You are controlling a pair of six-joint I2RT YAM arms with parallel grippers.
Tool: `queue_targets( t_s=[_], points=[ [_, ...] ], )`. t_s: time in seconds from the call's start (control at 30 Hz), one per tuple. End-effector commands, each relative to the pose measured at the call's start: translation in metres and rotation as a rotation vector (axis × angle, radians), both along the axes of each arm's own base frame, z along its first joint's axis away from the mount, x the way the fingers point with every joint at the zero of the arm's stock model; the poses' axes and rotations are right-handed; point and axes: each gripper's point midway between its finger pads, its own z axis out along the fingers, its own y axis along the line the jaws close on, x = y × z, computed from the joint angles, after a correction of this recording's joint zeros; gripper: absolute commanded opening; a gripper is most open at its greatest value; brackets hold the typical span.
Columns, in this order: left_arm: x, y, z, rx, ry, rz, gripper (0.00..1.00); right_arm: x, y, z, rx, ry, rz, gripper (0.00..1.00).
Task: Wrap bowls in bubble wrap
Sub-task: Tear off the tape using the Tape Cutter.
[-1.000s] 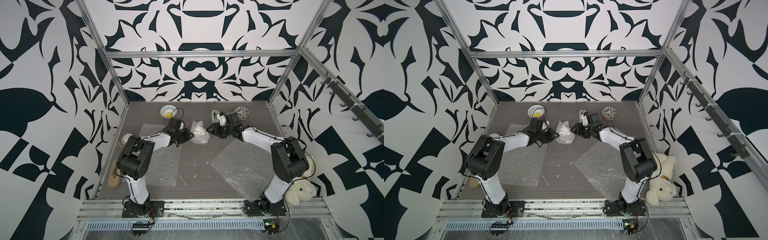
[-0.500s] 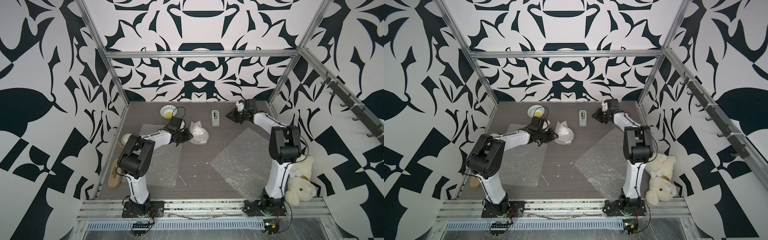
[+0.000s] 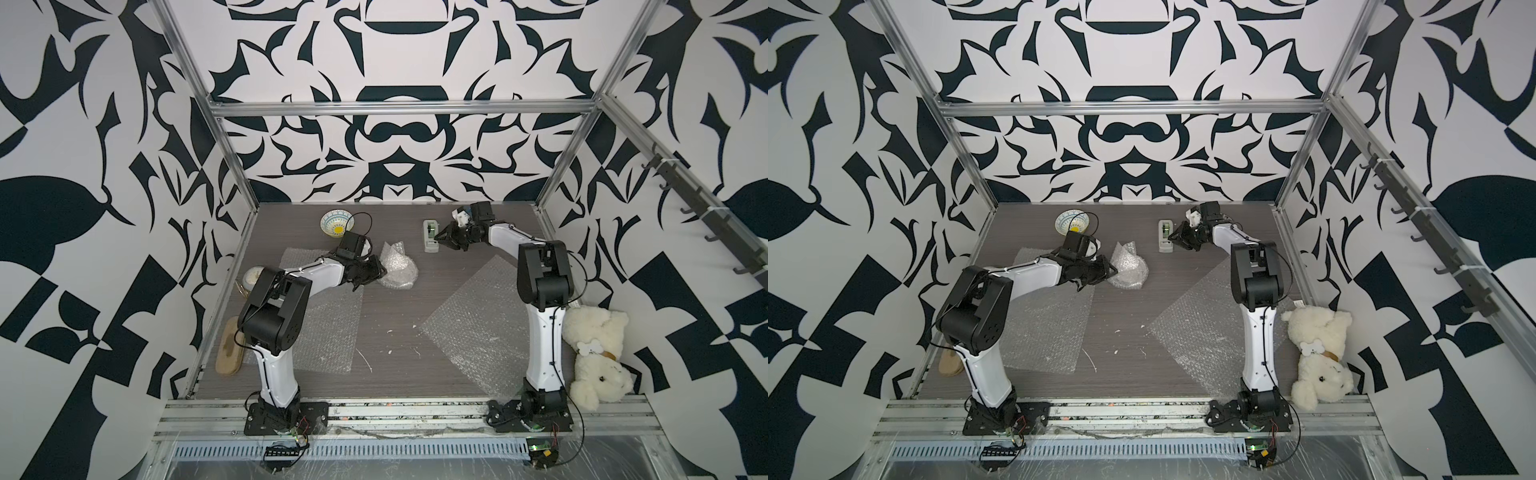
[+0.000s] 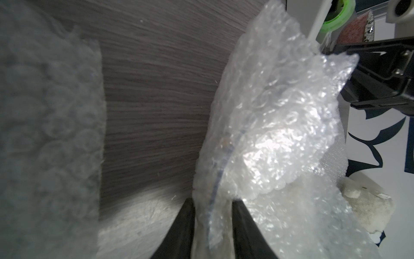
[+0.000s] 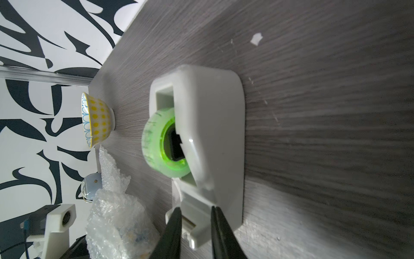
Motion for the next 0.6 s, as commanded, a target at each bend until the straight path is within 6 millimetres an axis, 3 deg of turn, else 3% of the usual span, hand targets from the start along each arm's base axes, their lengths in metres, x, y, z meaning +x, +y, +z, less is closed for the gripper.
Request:
queue_targets(
  t_s=[0.0,0.23,0.57],
  points=[
    [-0.002,0.002,-0.010,0.031,0.028,-0.009,0.32,0.009,0.009,0.031,0.025,-0.077,0.027,0.29],
    [-0.001,0.001,-0.010,0.029,0.028,-0.012,0.32,0.011,0.011,0.034,0.027,-0.080,0.026,0.34],
    [-0.001,0.001,-0.008,0.031,0.027,-0.014,0.32,0.013,0.019,0.004,0.045,-0.008,0.039,0.34]
  ],
)
